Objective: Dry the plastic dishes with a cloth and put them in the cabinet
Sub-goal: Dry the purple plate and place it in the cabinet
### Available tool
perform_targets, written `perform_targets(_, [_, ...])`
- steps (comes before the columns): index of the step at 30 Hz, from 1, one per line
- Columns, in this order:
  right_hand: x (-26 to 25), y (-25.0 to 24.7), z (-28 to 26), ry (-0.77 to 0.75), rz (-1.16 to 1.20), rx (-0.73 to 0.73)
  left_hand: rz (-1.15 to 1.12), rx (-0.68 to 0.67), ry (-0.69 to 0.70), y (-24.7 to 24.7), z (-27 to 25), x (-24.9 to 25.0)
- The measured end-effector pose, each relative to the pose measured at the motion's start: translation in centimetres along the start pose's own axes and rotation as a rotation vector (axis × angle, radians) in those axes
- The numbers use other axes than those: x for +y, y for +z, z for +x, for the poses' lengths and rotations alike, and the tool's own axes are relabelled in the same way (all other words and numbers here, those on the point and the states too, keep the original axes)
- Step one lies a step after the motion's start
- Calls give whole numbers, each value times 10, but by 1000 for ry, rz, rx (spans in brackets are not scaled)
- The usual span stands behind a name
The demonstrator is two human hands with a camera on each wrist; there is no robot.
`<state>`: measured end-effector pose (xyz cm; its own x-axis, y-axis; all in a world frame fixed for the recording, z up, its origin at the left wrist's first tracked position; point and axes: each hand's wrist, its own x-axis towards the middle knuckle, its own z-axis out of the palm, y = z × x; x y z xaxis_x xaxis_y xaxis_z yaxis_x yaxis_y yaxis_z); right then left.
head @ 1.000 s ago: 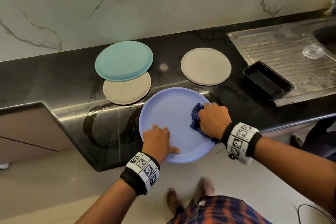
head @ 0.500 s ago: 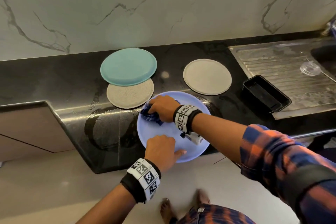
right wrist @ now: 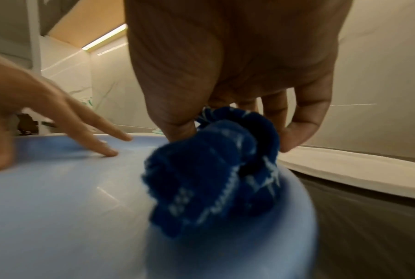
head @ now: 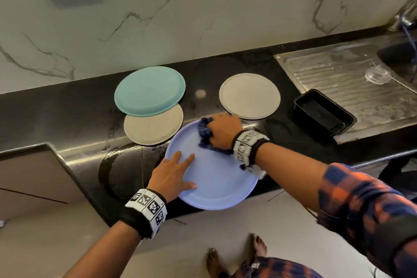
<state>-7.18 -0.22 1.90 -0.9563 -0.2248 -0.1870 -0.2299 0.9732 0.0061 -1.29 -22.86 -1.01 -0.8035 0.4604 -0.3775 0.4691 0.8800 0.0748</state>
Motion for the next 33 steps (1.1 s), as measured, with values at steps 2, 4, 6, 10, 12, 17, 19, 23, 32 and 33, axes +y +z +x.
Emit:
perform_targets(2, [21,0,-26,91,29,-48,21,-37,-25,-1,3,1])
perform_targets(4, [30,2,-61,144,50,-95,54,-65,-32,-4,7,3])
perform_targets(6, [19,9,-95,181,45,-124,79,-81,-43,-7,9,5])
perform_targets(10, [-25,20,-134,100,38,-216,93,-80,-43,-11,10,7])
perform_targets(12, [-32,19,-131,44,-1,-221,102,-86,-48,-12,7,10])
perform_targets(17, [12,18,-77,55,-110,-155,152,-37,-132,-16,-12,44])
perform_targets(19, [33,10,-53,82,-95,-135,121,4,-97,-14,-20,61])
perform_targets(23, [47,4,-29,51,-94,-155,-15,59,-101,-20,-16,59])
perform_targets(32, [43,4,-35,48,-95,-136,58,-125,98,-35,26,-15])
perform_targets(33, [41,0,-40,56,-87,-146,77,-120,103,-34,26,-15])
